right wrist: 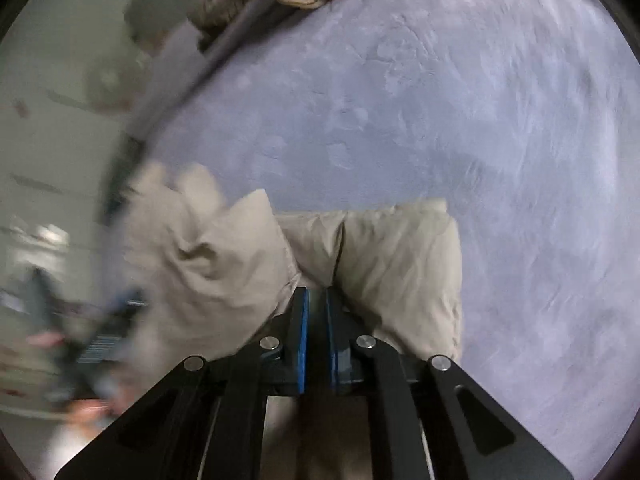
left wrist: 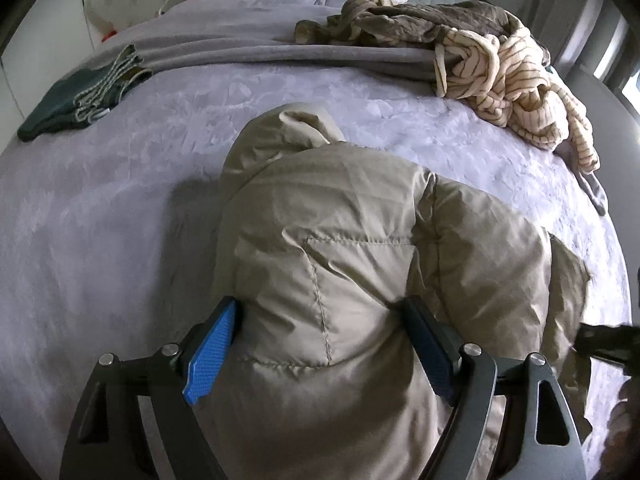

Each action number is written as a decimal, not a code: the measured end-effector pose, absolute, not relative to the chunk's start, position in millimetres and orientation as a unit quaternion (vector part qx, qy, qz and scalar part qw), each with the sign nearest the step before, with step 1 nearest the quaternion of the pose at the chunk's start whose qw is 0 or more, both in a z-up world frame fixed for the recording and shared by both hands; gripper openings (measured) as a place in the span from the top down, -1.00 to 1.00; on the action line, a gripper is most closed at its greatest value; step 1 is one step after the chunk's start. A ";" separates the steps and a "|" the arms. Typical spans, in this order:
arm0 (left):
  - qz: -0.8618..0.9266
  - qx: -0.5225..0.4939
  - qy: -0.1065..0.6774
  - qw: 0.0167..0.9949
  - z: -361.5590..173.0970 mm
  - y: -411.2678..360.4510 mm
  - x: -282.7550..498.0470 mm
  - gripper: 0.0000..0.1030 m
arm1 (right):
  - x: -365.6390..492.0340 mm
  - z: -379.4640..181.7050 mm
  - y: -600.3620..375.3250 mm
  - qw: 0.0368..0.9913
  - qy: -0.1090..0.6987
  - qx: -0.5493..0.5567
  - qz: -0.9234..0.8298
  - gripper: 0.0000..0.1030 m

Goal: Fold large clothes
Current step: 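Fold the gripped bundle edge over onto itself with both tools, then press the folded coat flat and open both tools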

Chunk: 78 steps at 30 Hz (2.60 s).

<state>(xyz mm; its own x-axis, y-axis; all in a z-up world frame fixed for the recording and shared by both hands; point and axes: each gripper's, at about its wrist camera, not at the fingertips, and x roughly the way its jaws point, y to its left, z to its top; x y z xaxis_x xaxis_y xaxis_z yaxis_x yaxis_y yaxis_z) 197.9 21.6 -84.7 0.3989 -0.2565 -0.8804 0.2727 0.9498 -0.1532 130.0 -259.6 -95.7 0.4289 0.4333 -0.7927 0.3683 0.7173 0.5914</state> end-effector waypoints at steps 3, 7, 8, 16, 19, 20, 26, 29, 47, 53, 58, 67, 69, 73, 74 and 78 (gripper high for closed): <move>-0.161 -0.001 0.526 0.835 -86.0 24.9 198.7 -0.64 | 114.5 -102.1 -280.3 0.727 0.498 0.469 0.060 -0.07; -0.158 -0.019 0.536 0.829 -86.6 31.2 202.3 -0.65 | 115.5 -112.8 -282.0 0.704 0.480 0.515 0.097 -0.23; -0.157 -0.025 0.539 0.827 -86.6 33.5 203.2 -0.65 | 116.0 -112.2 -280.6 0.698 0.468 0.530 0.111 -0.23; -0.149 -0.025 0.544 0.825 -86.7 32.0 203.3 -0.65 | 115.5 -99.7 -277.3 0.686 0.433 0.562 0.161 -0.58; -0.141 -0.018 0.545 0.826 -85.3 27.8 202.6 -0.65 | 137.2 -102.3 -257.7 0.694 0.482 0.514 0.147 0.07; -0.138 -0.015 0.545 0.827 -84.6 26.4 202.1 -0.65 | 145.2 -103.2 -249.9 0.699 0.502 0.492 0.130 0.53; -0.145 0.036 0.532 0.833 -78.7 -3.1 189.0 -0.66 | 137.8 -104.4 -246.7 0.733 0.539 0.413 0.036 0.84; -0.145 0.065 0.521 0.839 -79.7 -15.8 181.2 -0.69 | 126.0 -119.2 -246.8 0.728 0.556 0.401 0.017 0.85; -0.151 0.042 0.534 0.831 -60.3 15.3 175.4 -0.73 | 92.8 -63.3 -177.7 0.769 0.583 0.261 0.029 0.84; -0.171 0.045 0.521 0.835 -43.8 61.1 122.7 -1.00 | 68.6 -44.9 -178.7 0.779 0.577 0.242 0.032 0.83; -0.164 0.043 0.564 0.808 -80.5 70.8 81.9 -1.00 | 48.8 -29.9 -157.7 0.792 0.572 0.205 0.050 0.82; -0.142 0.056 0.568 0.809 -73.7 66.8 61.0 -1.00 | 38.2 -78.1 -143.9 0.746 0.632 0.208 0.009 0.82; -0.142 0.056 0.567 0.810 -65.4 68.9 57.1 -1.00 | 34.9 -67.3 -142.0 0.751 0.628 0.203 0.007 0.82; -0.135 0.040 0.571 0.809 -50.4 77.4 54.7 -1.00 | 26.0 -46.1 -147.2 0.756 0.621 0.208 -0.001 0.82; -0.133 0.039 0.576 0.806 -47.3 78.7 53.2 -1.00 | 25.8 -43.2 -147.6 0.756 0.620 0.209 -0.004 0.82; -0.118 0.046 0.578 0.806 -34.0 84.2 45.1 -1.00 | 15.0 -33.9 -147.4 0.753 0.619 0.220 -0.017 0.81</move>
<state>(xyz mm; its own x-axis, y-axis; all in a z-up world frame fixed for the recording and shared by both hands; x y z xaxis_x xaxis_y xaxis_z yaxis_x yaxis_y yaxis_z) 45.1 84.2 -34.0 0.3035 -0.1373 -0.9429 0.2428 0.9680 -0.0628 15.0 -147.4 -33.9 0.2321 0.2464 -0.9410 0.2985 0.9027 0.3100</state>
